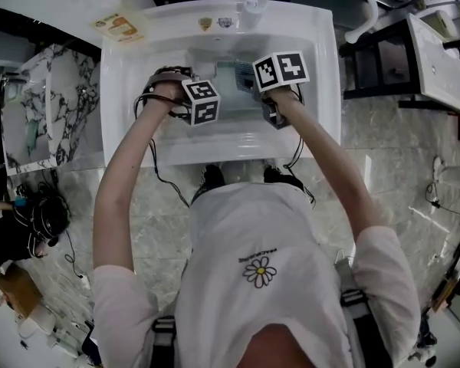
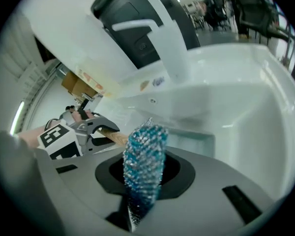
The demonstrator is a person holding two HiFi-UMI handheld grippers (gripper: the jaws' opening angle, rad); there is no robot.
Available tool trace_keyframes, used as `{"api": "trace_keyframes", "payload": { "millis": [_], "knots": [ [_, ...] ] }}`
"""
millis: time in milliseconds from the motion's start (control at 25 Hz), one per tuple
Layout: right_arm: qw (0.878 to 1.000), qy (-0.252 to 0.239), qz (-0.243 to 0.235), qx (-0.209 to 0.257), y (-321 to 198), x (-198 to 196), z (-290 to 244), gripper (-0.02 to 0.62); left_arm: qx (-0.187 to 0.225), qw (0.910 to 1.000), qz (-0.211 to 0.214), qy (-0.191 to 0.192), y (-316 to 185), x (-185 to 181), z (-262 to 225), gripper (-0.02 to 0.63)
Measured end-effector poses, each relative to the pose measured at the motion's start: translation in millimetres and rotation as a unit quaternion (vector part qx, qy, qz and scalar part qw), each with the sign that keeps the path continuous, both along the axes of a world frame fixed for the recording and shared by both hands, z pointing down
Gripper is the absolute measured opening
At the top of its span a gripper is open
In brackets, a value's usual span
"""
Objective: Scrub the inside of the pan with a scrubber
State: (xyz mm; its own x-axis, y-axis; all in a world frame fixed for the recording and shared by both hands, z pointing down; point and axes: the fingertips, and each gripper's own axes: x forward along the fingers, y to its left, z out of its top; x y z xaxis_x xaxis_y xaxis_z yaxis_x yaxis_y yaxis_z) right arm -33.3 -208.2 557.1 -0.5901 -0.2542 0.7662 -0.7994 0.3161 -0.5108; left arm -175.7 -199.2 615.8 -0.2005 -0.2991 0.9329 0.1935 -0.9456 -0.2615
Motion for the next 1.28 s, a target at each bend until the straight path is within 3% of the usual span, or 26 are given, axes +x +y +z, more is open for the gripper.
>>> {"api": "trace_keyframes", "payload": {
  "millis": [80,200,360,640,1000,1280],
  "knots": [
    [0.997,0.026,-0.011,0.07,3,9,-25,0.06,-0.002,1.0,-0.001,-0.001,1,0,0,0.138],
    [0.983,0.058,-0.023,0.175,14,22,-64,0.061,-0.007,1.0,-0.004,-0.003,2,-1,1,0.138],
    [0.962,0.067,0.015,0.264,36,41,-103,0.06,-0.017,0.9997,-0.009,-0.016,2,1,1,0.138],
    [0.963,0.013,0.094,0.253,87,55,-107,0.061,-0.06,0.9969,-0.025,-0.043,0,1,5,0.141],
    [0.964,0.005,0.116,0.241,103,76,-109,0.061,-0.128,0.9853,-0.046,-0.104,-2,-1,11,0.146],
    [0.962,0.003,0.128,0.241,102,87,-109,0.061,-0.134,0.9858,-0.045,-0.092,-5,1,9,0.183]
  ]
}}
